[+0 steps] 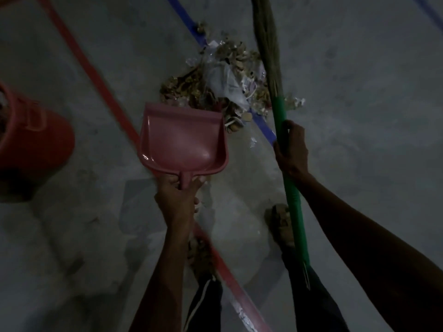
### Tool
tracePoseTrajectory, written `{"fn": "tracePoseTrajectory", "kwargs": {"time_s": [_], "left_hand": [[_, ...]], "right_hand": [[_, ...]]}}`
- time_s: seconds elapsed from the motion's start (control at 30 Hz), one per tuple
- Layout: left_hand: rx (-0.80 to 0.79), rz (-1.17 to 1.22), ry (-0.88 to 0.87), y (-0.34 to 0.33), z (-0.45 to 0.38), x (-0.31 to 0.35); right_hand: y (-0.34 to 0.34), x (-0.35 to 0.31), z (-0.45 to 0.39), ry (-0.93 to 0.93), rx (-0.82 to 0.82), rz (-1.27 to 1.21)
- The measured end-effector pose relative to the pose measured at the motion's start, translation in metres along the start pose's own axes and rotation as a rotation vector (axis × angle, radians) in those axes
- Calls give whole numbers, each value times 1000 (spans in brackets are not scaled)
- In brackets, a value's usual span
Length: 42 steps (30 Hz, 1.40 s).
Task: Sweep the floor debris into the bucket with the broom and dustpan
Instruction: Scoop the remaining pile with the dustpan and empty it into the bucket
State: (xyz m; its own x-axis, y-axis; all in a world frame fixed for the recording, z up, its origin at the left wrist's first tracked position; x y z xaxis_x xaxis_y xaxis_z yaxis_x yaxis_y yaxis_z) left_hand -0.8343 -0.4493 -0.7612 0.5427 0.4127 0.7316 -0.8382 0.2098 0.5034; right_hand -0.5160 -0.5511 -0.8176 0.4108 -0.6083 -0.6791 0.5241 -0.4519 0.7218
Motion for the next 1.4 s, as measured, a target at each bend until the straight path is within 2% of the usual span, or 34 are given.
{"fn": "tracePoseTrajectory", "kwargs": {"time_s": [0.27, 0.4, 0.5, 0.63, 0.73, 0.87, 1.1, 1.17, 1.27, 1.4], "left_hand": [[152, 114, 116, -72, 11, -19], [207, 177, 146, -119, 4, -23], [183, 170, 148, -148, -6, -34], [113, 97, 120, -176, -20, -72], [78, 19, 130, -184, -28, -109], [86, 39, 97, -182, -37, -145], [99, 43, -112, -181, -80, -180], [51, 8, -188, -184, -100, -181], [-36, -5, -208, -186, -126, -195], [-62, -11, -263, -178, -145, -221]], "right_hand": [[-1, 42, -61, 126, -216, -35], [5, 69, -99, 124, -243, -25], [13, 92, -125, 104, -218, -7], [6, 137, -145, -30, -213, 22], [-18, 155, -142, -75, -197, -59], [-65, 162, -136, -7, -184, -53], [-155, 143, -149, 167, -183, -50], [-177, 134, -159, 196, -163, -48], [-202, 126, -170, 292, -120, -47], [-218, 128, -180, 357, -103, -41]]}}
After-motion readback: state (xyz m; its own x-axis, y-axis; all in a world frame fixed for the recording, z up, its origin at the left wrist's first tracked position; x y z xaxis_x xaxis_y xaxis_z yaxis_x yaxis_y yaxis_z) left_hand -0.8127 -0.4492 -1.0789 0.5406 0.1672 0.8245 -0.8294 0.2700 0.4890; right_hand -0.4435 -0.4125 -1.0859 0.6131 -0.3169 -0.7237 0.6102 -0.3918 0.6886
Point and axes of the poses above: each hand's wrist, its own z-axis away from the middle knuckle, its own y-axis out of the back of the hand, x = y × z, the point moved 7 cm from there along -z, towards the middle knuckle, and after that the axes turned 7 degrees about -z, right-handed, at the moved point
